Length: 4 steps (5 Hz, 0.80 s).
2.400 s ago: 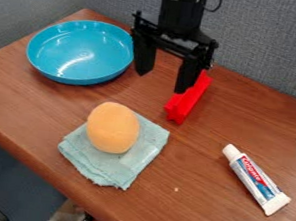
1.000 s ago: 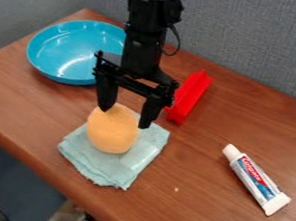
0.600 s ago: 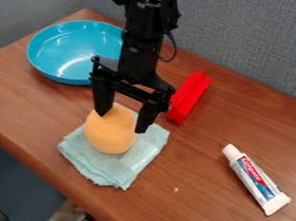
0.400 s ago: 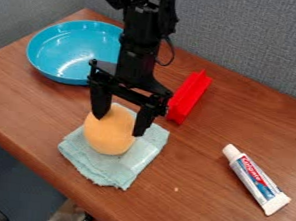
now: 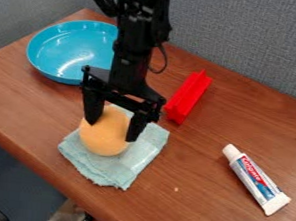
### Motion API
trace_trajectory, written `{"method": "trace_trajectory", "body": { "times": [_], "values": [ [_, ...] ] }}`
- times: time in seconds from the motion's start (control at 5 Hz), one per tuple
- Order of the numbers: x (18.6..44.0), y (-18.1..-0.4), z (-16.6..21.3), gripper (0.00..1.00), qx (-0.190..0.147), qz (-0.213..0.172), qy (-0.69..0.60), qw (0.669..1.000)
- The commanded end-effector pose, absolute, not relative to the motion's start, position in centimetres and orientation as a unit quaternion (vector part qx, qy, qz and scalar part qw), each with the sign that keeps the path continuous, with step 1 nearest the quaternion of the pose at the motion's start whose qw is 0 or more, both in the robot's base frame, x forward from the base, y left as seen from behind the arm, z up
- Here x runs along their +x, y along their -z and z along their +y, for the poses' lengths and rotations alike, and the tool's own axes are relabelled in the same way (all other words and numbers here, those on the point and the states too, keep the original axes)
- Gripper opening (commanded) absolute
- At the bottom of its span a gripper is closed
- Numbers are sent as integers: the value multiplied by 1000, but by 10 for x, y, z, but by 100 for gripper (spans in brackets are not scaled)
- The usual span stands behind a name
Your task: Put the yellow ball on the blue plate
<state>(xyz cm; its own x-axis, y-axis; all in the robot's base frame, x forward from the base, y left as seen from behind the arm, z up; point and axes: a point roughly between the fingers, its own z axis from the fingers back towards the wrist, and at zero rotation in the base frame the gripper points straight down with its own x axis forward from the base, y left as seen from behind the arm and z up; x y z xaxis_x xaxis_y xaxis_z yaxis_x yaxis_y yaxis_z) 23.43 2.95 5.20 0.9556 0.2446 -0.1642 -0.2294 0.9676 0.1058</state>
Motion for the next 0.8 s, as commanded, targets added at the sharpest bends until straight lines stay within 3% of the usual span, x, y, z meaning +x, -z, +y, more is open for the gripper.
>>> {"method": "trace_trajectory", "body": {
  "times": [0.0, 0.6],
  "values": [
    [231, -46, 30, 100, 48, 91, -131, 986],
    [227, -37, 23, 100, 48, 93, -149, 983]
  ]
}}
